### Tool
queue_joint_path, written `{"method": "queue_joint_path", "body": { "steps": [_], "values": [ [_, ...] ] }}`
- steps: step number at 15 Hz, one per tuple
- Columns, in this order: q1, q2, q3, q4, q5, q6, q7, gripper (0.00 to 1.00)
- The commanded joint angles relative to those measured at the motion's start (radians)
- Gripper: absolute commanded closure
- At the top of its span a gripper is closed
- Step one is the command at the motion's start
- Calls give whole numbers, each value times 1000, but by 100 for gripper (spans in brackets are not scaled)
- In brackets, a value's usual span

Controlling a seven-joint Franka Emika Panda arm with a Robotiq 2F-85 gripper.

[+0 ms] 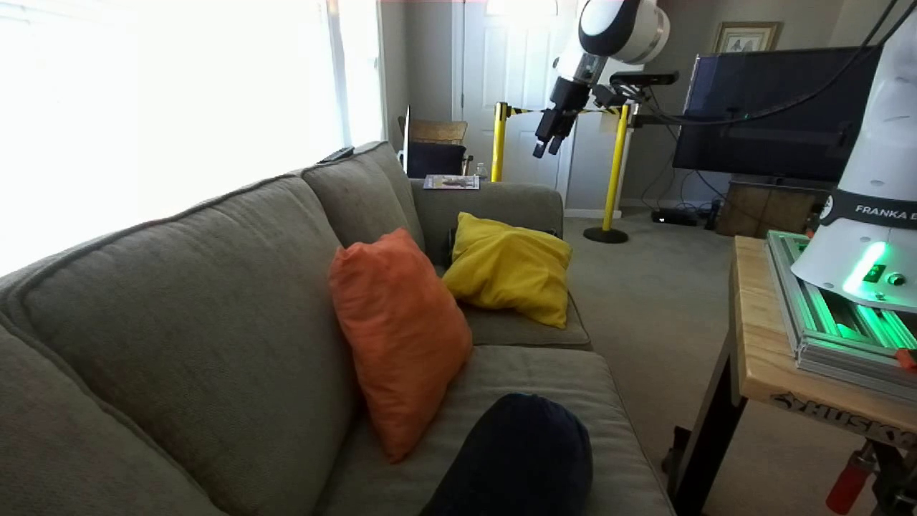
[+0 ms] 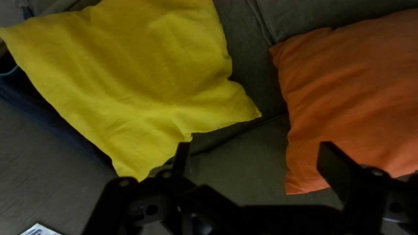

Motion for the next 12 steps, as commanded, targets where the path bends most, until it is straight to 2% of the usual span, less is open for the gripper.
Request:
{"method": "queue_joint_path", "body": {
  "steps": [1, 2, 5, 7, 8, 12],
  "values": [
    [-17, 160, 30, 120, 74, 106, -76, 0],
    [-27, 193, 54, 151, 102, 131, -92, 0],
    [-34, 280, 95, 244, 90, 160, -92, 0],
    [15, 304, 44, 281, 18, 133, -35, 0],
    [-4, 254, 69, 217, 50, 143, -53, 0],
    [6, 292, 59, 259, 46, 143, -53, 0]
  ]
}}
